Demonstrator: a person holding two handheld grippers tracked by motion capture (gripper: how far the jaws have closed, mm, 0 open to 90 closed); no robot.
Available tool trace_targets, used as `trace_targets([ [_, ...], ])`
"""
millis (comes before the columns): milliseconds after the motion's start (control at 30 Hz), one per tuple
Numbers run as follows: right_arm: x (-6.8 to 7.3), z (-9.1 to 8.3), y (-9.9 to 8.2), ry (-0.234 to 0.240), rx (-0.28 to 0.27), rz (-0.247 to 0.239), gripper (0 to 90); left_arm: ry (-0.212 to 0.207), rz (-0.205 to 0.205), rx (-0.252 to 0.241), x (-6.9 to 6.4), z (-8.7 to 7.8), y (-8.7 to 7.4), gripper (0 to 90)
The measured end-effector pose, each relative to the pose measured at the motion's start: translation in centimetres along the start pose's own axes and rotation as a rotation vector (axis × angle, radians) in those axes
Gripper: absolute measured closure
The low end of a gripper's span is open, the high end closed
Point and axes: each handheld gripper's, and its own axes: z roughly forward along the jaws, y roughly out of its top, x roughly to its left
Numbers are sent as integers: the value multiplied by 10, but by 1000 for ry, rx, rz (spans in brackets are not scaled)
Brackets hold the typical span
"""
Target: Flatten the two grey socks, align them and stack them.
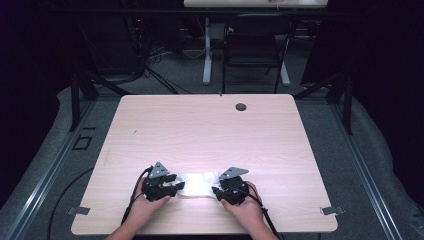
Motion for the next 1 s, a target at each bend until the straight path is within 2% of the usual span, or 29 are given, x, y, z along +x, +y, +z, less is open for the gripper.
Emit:
trace_targets([
  [133,0,-5,1,-5,-3,-12,587,0,-7,-21,-1,-3,1,480],
  [400,2,-17,3,-9,-68,-28,563,7,-6,-42,1,-13,3,462],
  [733,5,-42,1,-59,-121,-73,547,9,-17,-66,3,-38,-4,458],
  [1000,3,-59,-6,-42,-127,-31,524,16,-41,-92,7,-53,-6,455],
])
